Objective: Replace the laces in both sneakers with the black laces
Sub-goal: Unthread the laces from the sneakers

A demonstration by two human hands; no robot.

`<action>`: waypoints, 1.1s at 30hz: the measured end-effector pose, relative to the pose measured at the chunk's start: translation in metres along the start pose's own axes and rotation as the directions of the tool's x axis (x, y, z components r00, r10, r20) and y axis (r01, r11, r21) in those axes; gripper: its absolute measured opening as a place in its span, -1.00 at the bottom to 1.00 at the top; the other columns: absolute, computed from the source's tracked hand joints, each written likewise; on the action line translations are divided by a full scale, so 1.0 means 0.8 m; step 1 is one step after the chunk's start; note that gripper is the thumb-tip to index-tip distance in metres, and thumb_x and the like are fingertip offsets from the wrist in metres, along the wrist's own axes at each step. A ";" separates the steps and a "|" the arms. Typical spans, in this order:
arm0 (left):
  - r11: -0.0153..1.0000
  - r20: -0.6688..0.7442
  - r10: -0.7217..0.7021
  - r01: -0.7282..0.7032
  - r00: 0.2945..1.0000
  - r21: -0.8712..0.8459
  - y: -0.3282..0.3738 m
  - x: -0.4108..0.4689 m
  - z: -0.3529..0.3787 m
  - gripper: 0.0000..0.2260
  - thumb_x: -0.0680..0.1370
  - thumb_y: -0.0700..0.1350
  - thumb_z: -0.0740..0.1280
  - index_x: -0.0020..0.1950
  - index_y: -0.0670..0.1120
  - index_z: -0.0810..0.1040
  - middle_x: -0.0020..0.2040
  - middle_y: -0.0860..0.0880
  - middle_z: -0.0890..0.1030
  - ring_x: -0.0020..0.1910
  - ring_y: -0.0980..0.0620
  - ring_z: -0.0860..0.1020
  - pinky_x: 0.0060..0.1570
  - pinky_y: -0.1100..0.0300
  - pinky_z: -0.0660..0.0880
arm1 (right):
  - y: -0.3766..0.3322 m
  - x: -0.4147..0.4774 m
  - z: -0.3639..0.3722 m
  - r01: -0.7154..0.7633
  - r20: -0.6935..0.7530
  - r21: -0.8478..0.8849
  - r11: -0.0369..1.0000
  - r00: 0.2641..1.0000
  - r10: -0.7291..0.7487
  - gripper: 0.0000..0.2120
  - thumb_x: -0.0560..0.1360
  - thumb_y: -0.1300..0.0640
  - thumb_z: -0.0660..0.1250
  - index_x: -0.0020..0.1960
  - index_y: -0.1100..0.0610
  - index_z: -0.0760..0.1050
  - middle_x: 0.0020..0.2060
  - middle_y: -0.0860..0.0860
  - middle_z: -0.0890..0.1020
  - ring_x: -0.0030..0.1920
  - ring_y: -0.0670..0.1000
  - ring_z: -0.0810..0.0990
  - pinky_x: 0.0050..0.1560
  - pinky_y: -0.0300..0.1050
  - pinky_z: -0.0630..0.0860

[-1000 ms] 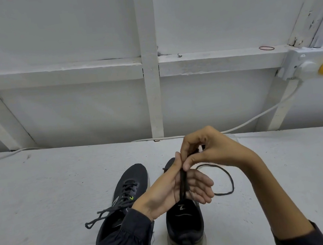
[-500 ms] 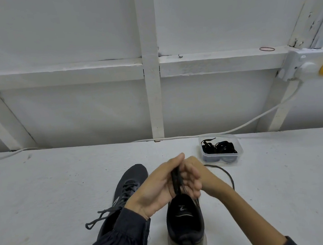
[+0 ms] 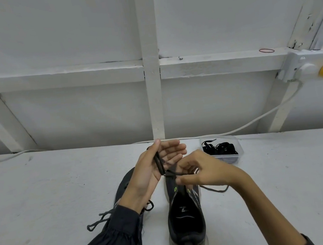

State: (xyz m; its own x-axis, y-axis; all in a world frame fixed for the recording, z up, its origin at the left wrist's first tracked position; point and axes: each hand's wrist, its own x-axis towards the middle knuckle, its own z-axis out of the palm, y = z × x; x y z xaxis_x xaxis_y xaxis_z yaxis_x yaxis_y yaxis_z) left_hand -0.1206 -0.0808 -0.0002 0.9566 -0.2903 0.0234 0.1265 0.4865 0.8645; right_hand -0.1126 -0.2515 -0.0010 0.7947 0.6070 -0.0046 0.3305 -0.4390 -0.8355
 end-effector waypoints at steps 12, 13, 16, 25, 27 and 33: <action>0.936 -0.088 -0.030 0.059 0.996 0.347 -0.010 0.002 -0.015 -0.69 0.64 -0.09 0.15 0.05 -0.22 0.63 0.00 -0.18 0.69 0.05 -0.08 0.65 0.10 0.16 0.56 | -0.010 0.002 -0.006 0.039 -0.118 -0.125 0.991 0.992 -0.054 -0.89 0.43 0.25 0.43 -0.21 0.05 0.65 -0.35 0.02 0.65 -0.33 -0.10 0.54 -0.21 -0.10 0.51; 0.912 -0.089 -0.057 0.088 0.994 0.402 -0.012 0.002 -0.016 -0.70 0.63 -0.05 0.17 -0.02 -0.18 0.64 -0.08 -0.14 0.69 -0.03 -0.06 0.64 0.08 0.14 0.54 | -0.014 0.003 -0.009 0.049 -0.116 -0.144 0.988 0.991 -0.066 -0.90 0.42 0.27 0.42 -0.18 0.10 0.65 -0.32 0.02 0.67 -0.30 -0.09 0.59 -0.16 -0.11 0.54; 0.857 -0.028 -0.145 0.140 0.989 0.496 -0.012 -0.006 -0.010 -0.65 0.60 0.09 0.16 -0.18 -0.06 0.62 -0.23 -0.02 0.62 -0.19 -0.02 0.58 0.01 0.12 0.50 | -0.029 0.011 -0.018 0.091 -0.060 -0.123 0.988 0.993 -0.099 -0.88 0.42 0.36 0.36 -0.12 0.17 0.59 -0.24 0.00 0.69 -0.22 -0.02 0.66 -0.12 -0.14 0.59; 0.895 0.030 -0.234 0.203 0.972 0.397 0.005 -0.007 -0.004 -0.39 0.61 0.24 -0.03 -0.20 -0.20 0.58 -0.32 -0.15 0.61 -0.34 -0.07 0.61 -0.30 0.24 0.53 | -0.017 0.048 -0.035 0.206 -0.071 0.063 0.977 0.977 -0.201 -0.86 0.46 0.36 0.38 -0.07 0.16 0.50 -0.18 0.02 0.63 -0.09 -0.01 0.61 0.08 0.03 0.52; 0.893 0.045 -0.240 0.202 0.970 0.403 0.003 -0.009 -0.012 -0.44 0.59 0.24 0.04 -0.28 -0.15 0.57 -0.36 -0.12 0.57 -0.36 -0.05 0.58 -0.32 0.25 0.49 | -0.002 0.053 -0.038 0.193 -0.101 0.087 0.977 0.978 -0.184 -0.88 0.47 0.31 0.42 -0.06 0.17 0.50 -0.20 0.00 0.63 -0.08 -0.03 0.60 0.10 -0.04 0.52; 0.925 0.082 -0.198 0.159 0.977 0.346 0.003 -0.012 -0.014 -0.57 0.57 0.12 0.16 -0.36 -0.10 0.53 -0.41 -0.09 0.53 -0.39 -0.03 0.55 -0.35 0.25 0.46 | 0.064 0.090 -0.026 -0.026 -0.132 -0.233 0.972 0.991 -0.006 -0.88 0.47 0.20 0.43 -0.14 -0.01 0.64 -0.27 -0.13 0.64 -0.16 -0.04 0.56 -0.13 -0.18 0.42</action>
State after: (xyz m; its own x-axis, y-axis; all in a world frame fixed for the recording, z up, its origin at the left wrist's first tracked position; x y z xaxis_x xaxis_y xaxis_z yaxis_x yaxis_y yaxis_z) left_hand -0.1263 -0.0680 -0.0037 0.8880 -0.4471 -0.1072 0.1779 0.1191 0.9768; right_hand -0.0279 -0.2439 -0.0328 0.8531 0.5166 0.0726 0.4194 -0.5964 -0.6844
